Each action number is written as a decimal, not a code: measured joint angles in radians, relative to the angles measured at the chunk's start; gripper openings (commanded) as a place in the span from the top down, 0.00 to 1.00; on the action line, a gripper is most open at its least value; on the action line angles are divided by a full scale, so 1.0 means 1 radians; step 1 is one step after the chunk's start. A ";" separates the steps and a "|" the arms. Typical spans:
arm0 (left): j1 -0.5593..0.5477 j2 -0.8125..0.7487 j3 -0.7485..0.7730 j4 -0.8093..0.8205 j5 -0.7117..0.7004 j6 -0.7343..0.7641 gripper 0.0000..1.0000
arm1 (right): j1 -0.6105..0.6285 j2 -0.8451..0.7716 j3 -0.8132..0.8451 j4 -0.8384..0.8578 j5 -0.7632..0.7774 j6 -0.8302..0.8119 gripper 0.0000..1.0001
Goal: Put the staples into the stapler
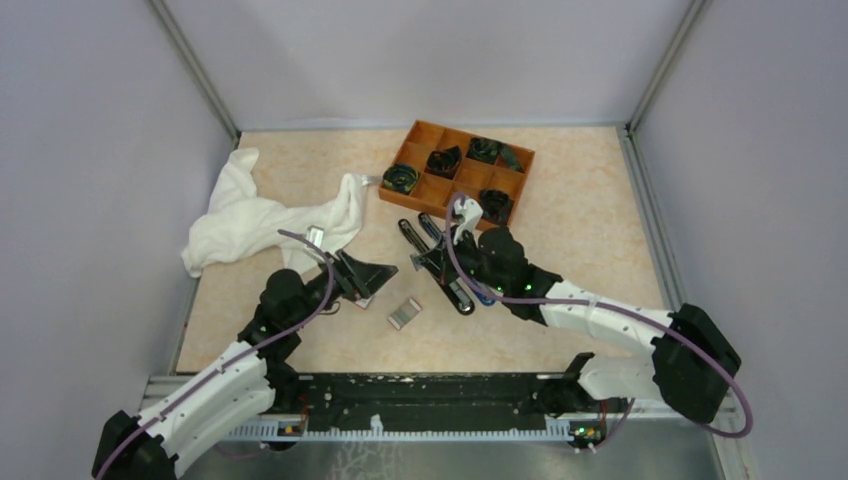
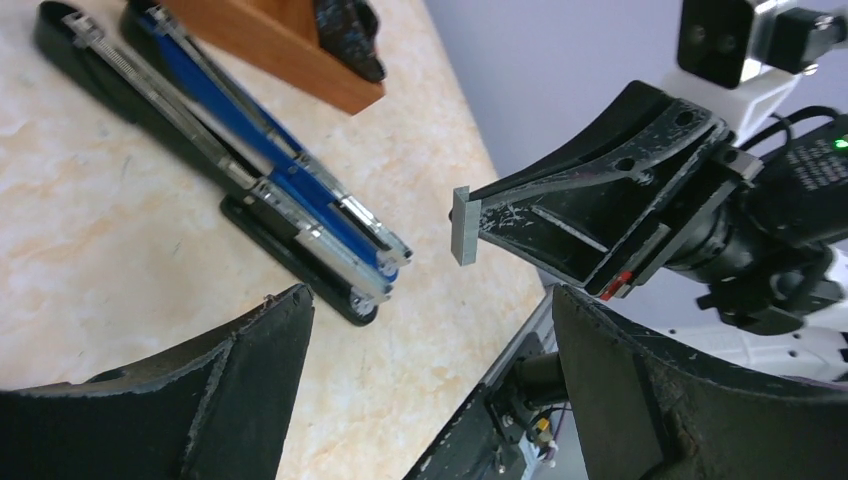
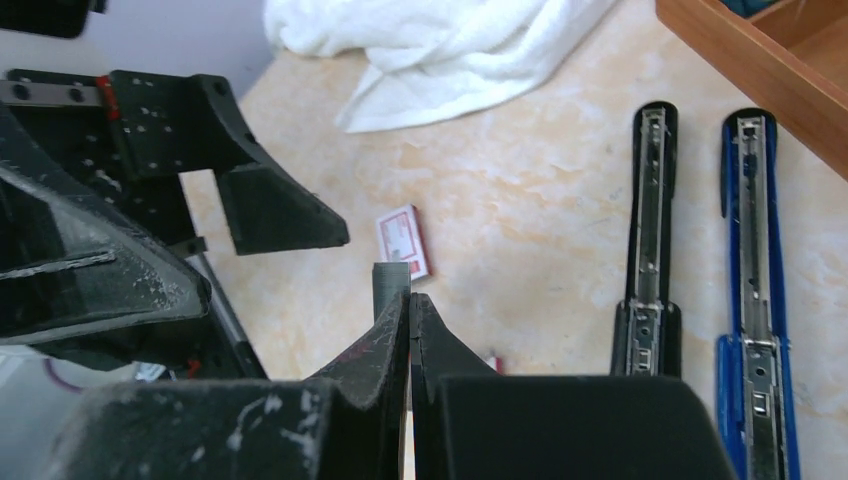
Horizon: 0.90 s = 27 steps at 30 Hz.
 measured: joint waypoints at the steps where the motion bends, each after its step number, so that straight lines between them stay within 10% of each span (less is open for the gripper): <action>1: 0.000 0.000 0.000 0.026 0.010 0.000 0.08 | -0.003 -0.012 -0.013 0.027 -0.009 0.012 1.00; 27: 0.000 0.275 -0.048 0.702 0.250 -0.177 0.33 | -0.031 -0.001 -0.200 0.764 -0.213 0.303 1.00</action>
